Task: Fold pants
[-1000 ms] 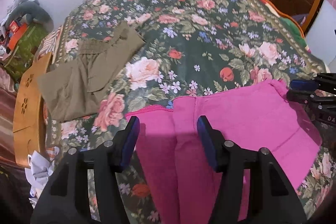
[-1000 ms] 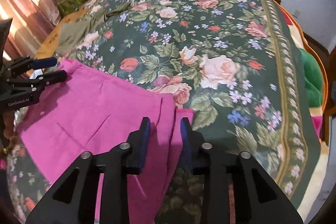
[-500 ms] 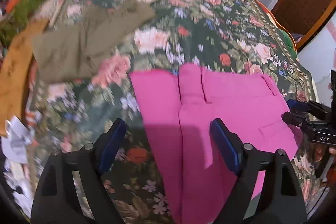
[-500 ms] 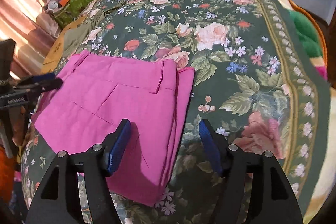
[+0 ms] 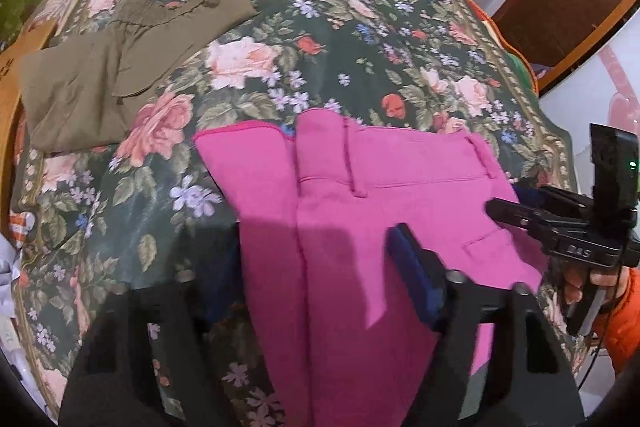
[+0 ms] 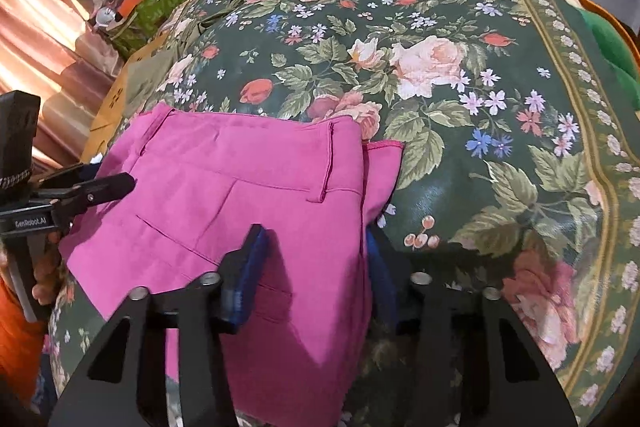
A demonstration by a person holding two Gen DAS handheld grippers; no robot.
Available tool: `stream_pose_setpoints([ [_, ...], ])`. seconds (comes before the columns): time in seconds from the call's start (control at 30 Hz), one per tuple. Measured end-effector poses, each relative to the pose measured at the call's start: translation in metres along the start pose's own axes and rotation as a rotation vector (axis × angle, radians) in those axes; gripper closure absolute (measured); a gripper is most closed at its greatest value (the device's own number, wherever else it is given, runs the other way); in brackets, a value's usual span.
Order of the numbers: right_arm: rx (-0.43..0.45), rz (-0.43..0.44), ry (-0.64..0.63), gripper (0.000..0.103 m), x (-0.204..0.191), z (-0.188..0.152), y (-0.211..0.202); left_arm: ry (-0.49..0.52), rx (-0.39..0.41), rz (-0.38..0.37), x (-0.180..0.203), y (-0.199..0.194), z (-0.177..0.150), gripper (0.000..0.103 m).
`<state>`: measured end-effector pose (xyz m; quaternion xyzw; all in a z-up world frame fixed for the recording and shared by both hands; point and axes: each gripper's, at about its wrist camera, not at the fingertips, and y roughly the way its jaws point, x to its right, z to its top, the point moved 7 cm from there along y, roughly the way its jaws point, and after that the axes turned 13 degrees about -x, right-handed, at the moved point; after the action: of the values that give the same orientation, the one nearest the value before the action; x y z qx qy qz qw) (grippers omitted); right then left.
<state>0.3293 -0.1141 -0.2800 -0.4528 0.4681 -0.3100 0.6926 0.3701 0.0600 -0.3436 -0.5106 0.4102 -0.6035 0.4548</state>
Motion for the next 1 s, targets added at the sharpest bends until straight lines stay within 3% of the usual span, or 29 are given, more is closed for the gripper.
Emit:
stream_pose_setpoints([
  [0.07,0.002,0.000,0.005,0.072,0.000,0.001,0.000,0.002,0.004,-0.003,0.002,0.000,0.001,0.055],
  [0.17,0.007,-0.005,0.011,0.083,0.002,0.001,-0.001,-0.013,0.011,-0.013,0.002,-0.002,0.004,0.069],
  [0.3,0.029,-0.019,-0.006,0.090,-0.001,0.004,-0.008,-0.033,0.031,-0.030,-0.001,-0.006,0.005,0.078],
  [0.5,0.083,-0.041,-0.045,0.092,-0.013,0.010,-0.028,-0.015,0.092,0.041,0.006,-0.025,0.006,0.086],
  [0.53,0.090,-0.042,-0.051,0.092,-0.015,0.012,-0.032,-0.011,0.106,0.054,0.007,-0.031,0.007,0.093],
  [1.0,0.225,-0.078,-0.155,0.093,-0.071,0.052,-0.089,0.017,0.267,0.142,-0.004,-0.112,0.023,0.098],
])
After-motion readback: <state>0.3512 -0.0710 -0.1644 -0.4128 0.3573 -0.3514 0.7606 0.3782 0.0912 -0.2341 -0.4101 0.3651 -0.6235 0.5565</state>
